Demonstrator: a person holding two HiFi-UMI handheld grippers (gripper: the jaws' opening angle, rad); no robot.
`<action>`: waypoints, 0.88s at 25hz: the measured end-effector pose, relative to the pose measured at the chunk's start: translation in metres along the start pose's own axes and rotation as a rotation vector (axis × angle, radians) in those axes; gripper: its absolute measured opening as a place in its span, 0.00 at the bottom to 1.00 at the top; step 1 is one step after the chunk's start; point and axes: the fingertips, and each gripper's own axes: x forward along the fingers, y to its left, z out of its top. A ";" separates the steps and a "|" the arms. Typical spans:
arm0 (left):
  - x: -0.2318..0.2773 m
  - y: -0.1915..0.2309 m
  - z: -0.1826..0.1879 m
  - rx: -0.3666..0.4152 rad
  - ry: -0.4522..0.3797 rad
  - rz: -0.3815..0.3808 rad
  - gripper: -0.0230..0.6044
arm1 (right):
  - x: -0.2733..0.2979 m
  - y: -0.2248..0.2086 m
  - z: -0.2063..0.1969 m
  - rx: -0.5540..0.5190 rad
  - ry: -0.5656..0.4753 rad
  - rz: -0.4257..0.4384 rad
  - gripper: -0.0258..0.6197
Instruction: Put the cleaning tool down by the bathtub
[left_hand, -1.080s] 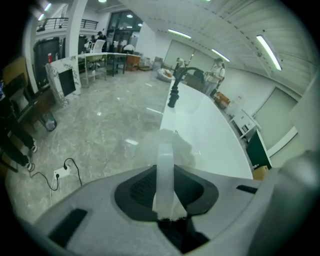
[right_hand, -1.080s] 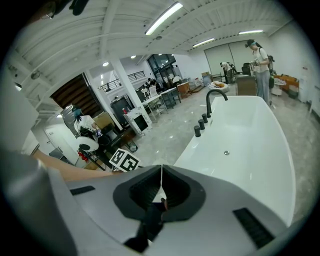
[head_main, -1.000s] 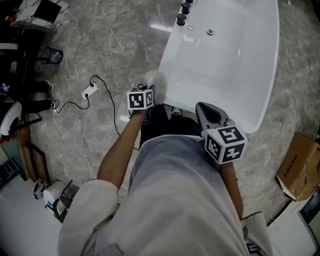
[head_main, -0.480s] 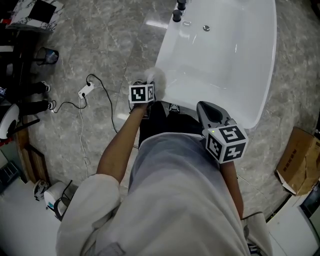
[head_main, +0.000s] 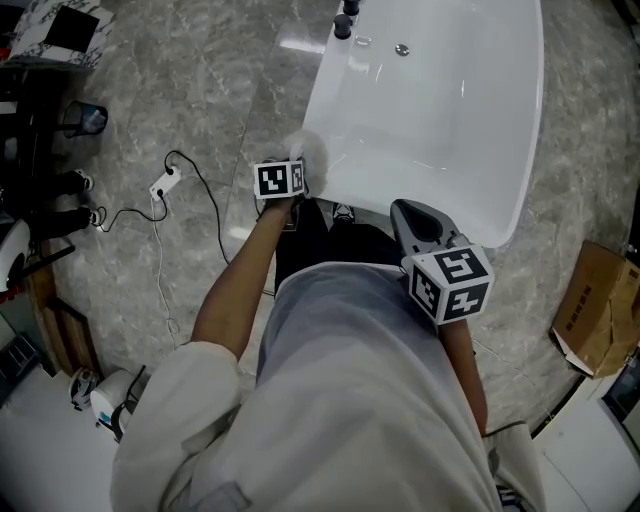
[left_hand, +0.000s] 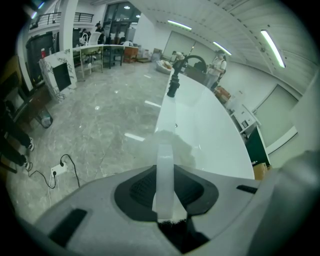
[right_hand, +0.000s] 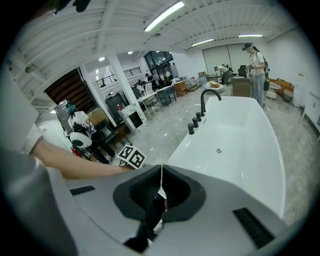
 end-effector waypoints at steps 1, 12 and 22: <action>0.002 -0.001 0.001 -0.001 0.003 -0.003 0.17 | 0.000 0.000 0.001 -0.001 -0.004 -0.001 0.06; 0.012 -0.004 0.006 0.001 0.027 -0.006 0.17 | -0.003 -0.004 0.008 -0.005 -0.025 -0.013 0.06; 0.022 -0.006 0.011 0.001 0.040 0.018 0.17 | -0.001 -0.012 0.005 0.000 -0.006 -0.008 0.06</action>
